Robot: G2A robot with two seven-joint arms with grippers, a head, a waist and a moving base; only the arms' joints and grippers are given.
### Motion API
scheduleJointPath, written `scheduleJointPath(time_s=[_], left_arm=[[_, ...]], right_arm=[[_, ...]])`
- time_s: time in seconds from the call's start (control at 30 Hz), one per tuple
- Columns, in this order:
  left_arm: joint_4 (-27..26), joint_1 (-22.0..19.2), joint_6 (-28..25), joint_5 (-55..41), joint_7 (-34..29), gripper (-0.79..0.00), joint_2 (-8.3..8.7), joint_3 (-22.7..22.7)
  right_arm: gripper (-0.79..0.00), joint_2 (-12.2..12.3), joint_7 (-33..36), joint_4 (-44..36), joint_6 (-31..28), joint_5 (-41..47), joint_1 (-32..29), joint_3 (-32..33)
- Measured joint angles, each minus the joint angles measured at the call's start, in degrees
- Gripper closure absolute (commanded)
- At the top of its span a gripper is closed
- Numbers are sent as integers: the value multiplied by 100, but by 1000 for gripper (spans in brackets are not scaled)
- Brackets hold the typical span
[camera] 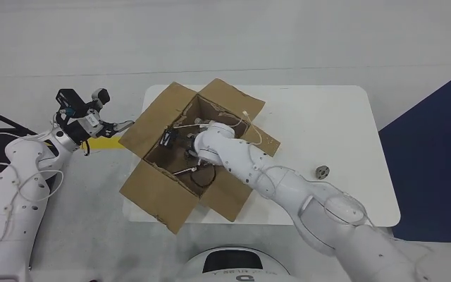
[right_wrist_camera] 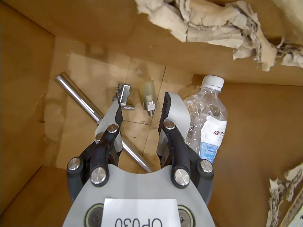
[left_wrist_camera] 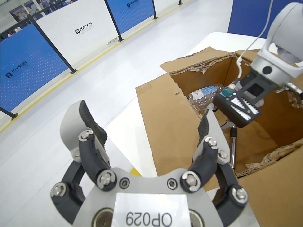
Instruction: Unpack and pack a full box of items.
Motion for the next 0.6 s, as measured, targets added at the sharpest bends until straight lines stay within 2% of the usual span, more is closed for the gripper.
scheduleJointPath(time_s=[0.27, 0.6], left_arm=[[0, 0, 0, 0, 0, -785, 0, 0], [0, 0, 0, 0, 0, -785, 0, 0]], right_arm=[[-351, -556, -437, 1351, -176, 207, 374, -216], [-339, -1041, -833, 2529, -454, 260, 613, -321]])
